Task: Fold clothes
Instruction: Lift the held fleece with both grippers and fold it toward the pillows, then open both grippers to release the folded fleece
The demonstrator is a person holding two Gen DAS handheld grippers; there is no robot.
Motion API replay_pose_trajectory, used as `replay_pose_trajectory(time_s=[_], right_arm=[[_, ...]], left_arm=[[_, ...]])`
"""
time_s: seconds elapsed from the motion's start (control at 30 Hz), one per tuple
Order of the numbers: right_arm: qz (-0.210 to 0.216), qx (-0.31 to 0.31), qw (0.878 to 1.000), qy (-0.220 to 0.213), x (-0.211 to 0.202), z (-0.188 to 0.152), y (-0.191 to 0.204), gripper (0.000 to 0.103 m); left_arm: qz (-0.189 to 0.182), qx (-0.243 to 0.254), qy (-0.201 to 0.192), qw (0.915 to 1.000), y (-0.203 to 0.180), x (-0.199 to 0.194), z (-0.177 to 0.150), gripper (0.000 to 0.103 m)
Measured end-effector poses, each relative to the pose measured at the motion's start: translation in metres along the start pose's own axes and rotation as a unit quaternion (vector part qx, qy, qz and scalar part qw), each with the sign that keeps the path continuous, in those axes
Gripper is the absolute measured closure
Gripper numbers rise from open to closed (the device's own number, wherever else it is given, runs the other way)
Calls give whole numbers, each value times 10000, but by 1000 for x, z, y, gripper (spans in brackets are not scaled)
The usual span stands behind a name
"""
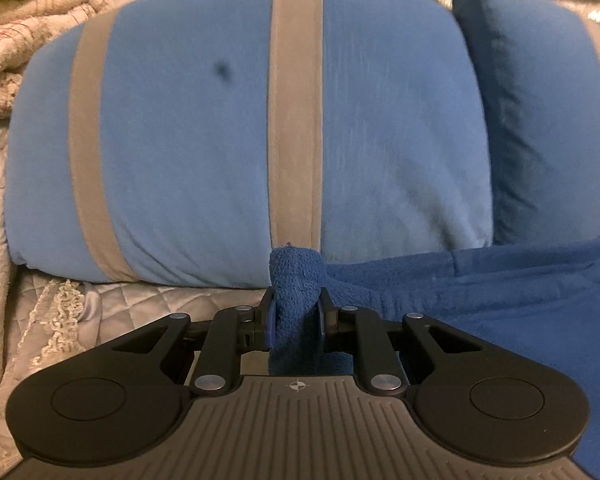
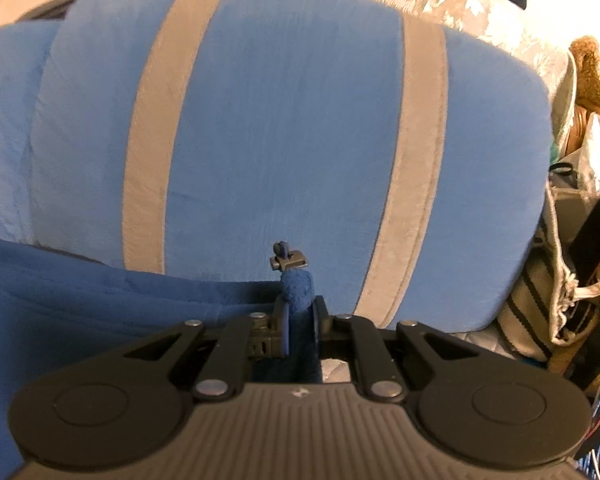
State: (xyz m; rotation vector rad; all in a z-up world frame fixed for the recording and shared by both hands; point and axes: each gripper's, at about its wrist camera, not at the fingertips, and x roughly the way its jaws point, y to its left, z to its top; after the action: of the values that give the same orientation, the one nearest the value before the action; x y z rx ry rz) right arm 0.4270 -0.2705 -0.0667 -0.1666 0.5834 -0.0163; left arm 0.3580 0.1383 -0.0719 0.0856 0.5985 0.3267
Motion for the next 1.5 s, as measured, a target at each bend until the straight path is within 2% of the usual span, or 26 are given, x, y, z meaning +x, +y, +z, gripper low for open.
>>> replay_pose_trajectory(time_s=[0.27,0.43,0.53,0.6,0.7,0.73,0.77,0.8,0.83,0.9,0.93,1.0,1.2,1.37,1.5], right_arm=[[-89,141,9984,544,51,-11,12,92],[-104,158,9974,695,67,-19,16,92],[-107,124,9970,755,69,-19,18,92],[-115,106,9966,806,70,-16,17,88],[-126,191,9961,850,66,-11,12,71],[-121,249,9956,890,65,-9,9,63],[-117,306,9951,931,64,-8,6,60],[-98,342,9946,970,62,-7,4,50],[-62,351,9943,1008,59,-6,3,30],[9,369,9934,1083,54,-3,1,6],[45,378,9930,1121,51,-2,0,0],[117,396,9920,1196,46,1,-3,0],[529,379,9870,1471,29,10,5,0],[1008,556,9819,1506,21,18,25,0],[1116,633,9790,1587,29,18,47,0]], left_arm=[[183,183,382,9989,-15,38,-10,84],[198,234,668,9973,-18,48,-13,83],[170,199,779,9966,-18,51,-13,81],[196,172,842,9961,-17,50,-12,75],[249,105,920,9954,-15,46,-10,69],[283,80,961,9949,-14,45,-9,67],[342,53,1021,9942,-13,45,-8,58],[414,14,1107,9930,-12,45,-7,52],[488,-31,1202,9915,-10,45,-5,43],[507,-210,1361,9892,-4,42,0,30],[465,-336,1434,9880,0,40,3,26],[385,-463,1553,9860,5,35,7,18],[297,-518,1694,9837,-5,11,27,10],[-327,-504,1767,9824,-36,-1,40,10],[-800,-475,2123,9728,-68,13,35,10]])
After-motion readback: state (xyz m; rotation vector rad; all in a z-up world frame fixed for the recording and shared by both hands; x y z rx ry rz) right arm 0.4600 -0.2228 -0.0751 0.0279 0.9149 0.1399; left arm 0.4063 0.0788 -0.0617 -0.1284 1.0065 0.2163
